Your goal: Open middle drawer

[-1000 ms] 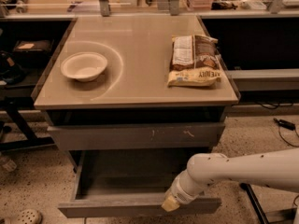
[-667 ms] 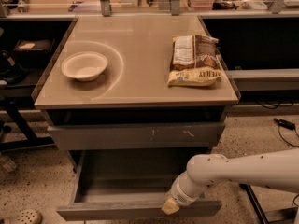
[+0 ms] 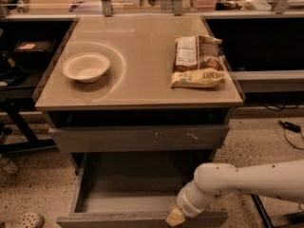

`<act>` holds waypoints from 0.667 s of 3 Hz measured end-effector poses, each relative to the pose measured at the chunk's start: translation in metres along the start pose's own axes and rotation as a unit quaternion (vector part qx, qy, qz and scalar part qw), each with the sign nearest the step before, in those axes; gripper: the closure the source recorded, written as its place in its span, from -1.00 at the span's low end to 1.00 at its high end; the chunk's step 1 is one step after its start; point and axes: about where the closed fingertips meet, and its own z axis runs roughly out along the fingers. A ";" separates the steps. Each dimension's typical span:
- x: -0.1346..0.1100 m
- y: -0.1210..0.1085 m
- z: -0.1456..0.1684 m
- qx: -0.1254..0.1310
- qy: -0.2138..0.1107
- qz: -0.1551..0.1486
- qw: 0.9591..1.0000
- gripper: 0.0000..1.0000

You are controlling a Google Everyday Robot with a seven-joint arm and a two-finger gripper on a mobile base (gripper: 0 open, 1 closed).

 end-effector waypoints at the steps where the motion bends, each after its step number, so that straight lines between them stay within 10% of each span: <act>1: -0.002 0.002 -0.003 0.000 0.000 0.000 1.000 1.00; 2: 0.007 0.010 -0.001 -0.009 0.004 0.007 1.000 1.00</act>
Offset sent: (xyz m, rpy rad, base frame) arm -0.1353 -0.0455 -0.0456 -0.0183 0.2372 -0.0473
